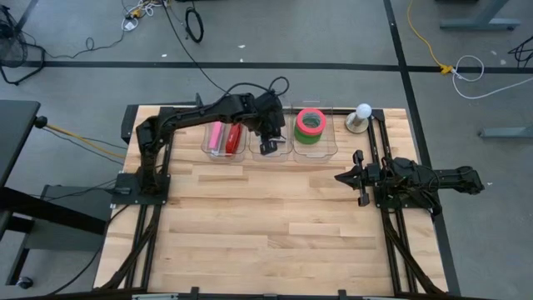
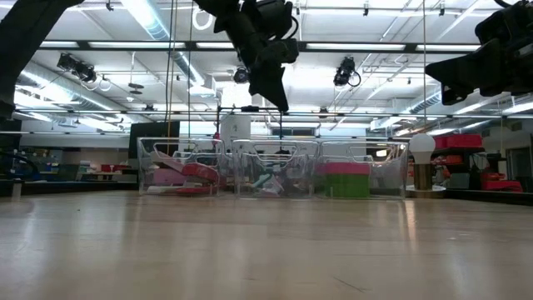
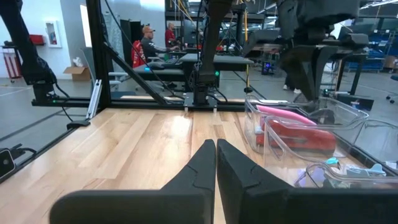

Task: Pick and place Stapler, Stapler remover, tape
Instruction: Return to Home Position

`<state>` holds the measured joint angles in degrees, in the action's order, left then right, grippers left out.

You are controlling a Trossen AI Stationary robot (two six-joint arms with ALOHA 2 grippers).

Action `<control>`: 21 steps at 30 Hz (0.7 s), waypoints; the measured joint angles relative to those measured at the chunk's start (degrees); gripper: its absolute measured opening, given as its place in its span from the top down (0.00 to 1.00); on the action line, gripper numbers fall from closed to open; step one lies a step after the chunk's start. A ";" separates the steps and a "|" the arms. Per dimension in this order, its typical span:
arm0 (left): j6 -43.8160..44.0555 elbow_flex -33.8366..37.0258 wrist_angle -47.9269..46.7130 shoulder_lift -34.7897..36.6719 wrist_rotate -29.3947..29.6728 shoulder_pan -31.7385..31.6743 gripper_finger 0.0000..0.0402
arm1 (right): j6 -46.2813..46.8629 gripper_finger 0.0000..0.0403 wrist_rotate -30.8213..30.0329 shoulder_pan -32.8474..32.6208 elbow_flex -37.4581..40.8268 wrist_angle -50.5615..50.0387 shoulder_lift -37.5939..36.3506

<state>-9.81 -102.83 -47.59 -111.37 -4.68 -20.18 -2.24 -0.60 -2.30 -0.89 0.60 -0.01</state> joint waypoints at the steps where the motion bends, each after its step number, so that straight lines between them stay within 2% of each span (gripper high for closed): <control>1: 0.11 0.00 0.10 0.00 -0.26 0.00 0.98 | 0.00 0.96 0.00 0.00 0.00 0.00 0.00; 11: -0.21 0.13 -6.79 0.35 -3.29 0.23 0.99 | 0.00 0.96 0.00 0.00 0.00 0.00 0.00; 21: -1.84 0.13 -7.07 3.31 -6.13 3.18 1.00 | -0.01 0.96 0.02 0.01 0.00 0.04 0.00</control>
<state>-11.65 -102.69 -54.66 -108.06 -10.81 -17.01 -2.25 -0.58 -2.29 -0.89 0.64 -0.01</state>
